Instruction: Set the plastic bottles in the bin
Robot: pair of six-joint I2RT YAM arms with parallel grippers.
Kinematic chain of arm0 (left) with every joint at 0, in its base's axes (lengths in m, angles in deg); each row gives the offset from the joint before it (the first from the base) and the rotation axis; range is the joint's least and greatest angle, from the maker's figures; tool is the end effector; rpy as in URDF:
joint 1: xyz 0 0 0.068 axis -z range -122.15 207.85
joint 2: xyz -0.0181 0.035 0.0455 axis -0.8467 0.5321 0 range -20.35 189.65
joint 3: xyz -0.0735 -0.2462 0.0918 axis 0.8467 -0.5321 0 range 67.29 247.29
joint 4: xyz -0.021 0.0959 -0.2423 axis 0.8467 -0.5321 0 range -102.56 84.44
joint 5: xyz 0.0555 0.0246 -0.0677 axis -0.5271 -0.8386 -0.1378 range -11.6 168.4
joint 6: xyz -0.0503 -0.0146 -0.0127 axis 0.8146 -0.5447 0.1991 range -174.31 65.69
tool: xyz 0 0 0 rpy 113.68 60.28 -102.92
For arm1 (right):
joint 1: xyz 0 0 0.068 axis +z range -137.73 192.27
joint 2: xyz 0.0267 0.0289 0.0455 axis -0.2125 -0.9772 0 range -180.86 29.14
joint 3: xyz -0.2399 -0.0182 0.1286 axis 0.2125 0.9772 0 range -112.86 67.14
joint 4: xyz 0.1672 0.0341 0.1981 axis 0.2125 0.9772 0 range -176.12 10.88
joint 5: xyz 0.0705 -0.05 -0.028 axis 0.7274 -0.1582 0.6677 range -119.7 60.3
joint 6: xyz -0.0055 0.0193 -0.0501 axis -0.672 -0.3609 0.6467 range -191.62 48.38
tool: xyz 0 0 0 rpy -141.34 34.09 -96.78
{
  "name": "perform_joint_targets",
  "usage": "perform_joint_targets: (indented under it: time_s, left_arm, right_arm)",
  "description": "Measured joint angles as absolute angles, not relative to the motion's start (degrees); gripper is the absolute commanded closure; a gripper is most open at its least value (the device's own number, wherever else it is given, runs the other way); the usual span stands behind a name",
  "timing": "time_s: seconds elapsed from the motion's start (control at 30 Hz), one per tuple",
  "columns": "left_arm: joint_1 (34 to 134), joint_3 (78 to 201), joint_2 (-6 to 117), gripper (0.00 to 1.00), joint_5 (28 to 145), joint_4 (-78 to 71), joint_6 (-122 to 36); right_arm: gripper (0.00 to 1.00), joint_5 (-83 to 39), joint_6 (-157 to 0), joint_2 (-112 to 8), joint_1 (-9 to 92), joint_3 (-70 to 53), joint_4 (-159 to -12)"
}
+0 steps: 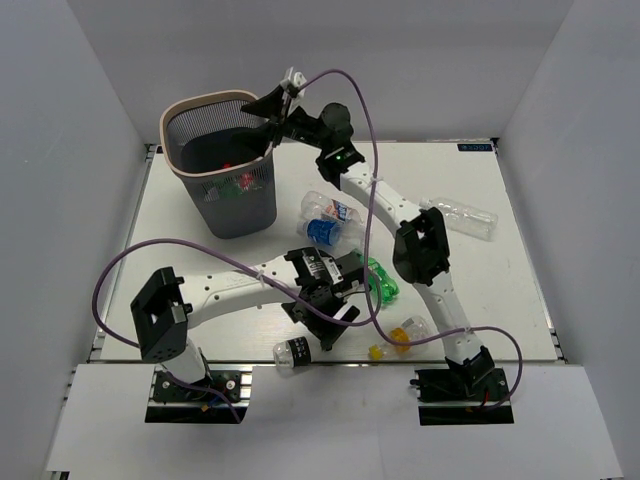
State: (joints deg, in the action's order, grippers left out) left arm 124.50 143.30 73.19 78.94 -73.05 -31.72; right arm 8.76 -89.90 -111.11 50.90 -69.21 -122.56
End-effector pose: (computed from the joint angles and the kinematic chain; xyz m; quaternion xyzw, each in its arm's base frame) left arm 0.1177 -0.2733 0.2513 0.3749 0.9260 -0.0338 0.0276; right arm 0.4214 0.3654 0.3802 -0.3645 0.3957 0.5337 0.6526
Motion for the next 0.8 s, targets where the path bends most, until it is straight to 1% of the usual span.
perform_joint_targets:
  time_s: [0.07,0.1,0.17,0.2,0.23,0.3,0.33,0.4,0.43,0.5,0.57,0.63,0.67,0.73,0.77,0.8]
  left_arm:
    - [124.9,143.3,73.2,0.0,78.7,-73.0,-31.6]
    - [125.2,143.3,73.2,0.0,78.5,-73.0,-31.6]
    - [125.6,143.3,73.4,0.0,78.4,-73.1,-31.8]
    - [125.8,143.3,73.6,0.0,78.4,-73.1,-31.9]
    - [126.1,143.3,74.0,0.0,78.4,-73.2,-32.2]
    - [126.7,143.2,75.4,0.0,78.4,-73.6,-32.7]
    - [127.0,143.0,76.1,0.0,78.4,-73.8,-32.9]
    - [127.5,142.1,78.0,0.0,78.4,-74.3,-33.4]
    - [127.6,141.4,79.0,0.0,78.4,-74.5,-33.5]
    - [127.7,140.2,81.3,0.0,78.3,-74.5,-33.7]
    - [127.8,139.3,83.7,0.03,77.8,-74.4,-33.9]
    - [127.8,139.0,86.1,0.06,77.0,-74.4,-33.9]
    - [127.8,139.0,87.1,0.14,76.6,-74.3,-33.8]
    - [127.8,139.0,88.4,0.27,75.8,-74.3,-33.5]
    - [127.8,139.1,88.5,0.41,75.6,-74.4,-33.5]
    - [127.8,139.3,88.5,0.45,75.1,-74.6,-33.2]
  right_arm:
    - [0.16,8.5,-90.3,-109.2,50.3,-67.2,-122.8]
    - [0.25,8.3,-90.7,-107.8,49.8,-65.9,-122.7]
    - [0.38,8.3,-91.4,-104.5,48.3,-63.1,-122.3]
    - [0.51,8.4,-92.2,-102.5,47.0,-61.4,-122.2]
    - [0.56,8.9,-93.3,-99.6,45.3,-58.5,-122.2]
    - [0.61,9.9,-95.5,-93.6,40.7,-52.6,-122.1]
    - [0.61,10.7,-96.5,-90.2,37.6,-48.6,-122.1]
    - [0.58,12.4,-97.6,-83.7,31.4,-40.7,-122.2]
    - [0.55,13.4,-98.0,-80.7,27.6,-37.1,-121.9]
    - [0.53,15.0,-97.9,-76.2,21.3,-31.2,-120.6]
    - [0.49,17.0,-96.9,-72.2,16.4,-25.6,-118.1]
    - [0.49,19.7,-95.6,-68.2,13.0,-19.7,-115.1]
    - [0.48,21.0,-94.6,-66.3,11.8,-17.0,-113.8]
    - [0.48,23.8,-91.9,-62.8,10.2,-11.8,-110.5]
    - [0.5,24.9,-90.2,-61.1,9.4,-9.8,-108.4]
    - [0.53,25.9,-88.2,-59.7,8.8,-8.2,-106.6]
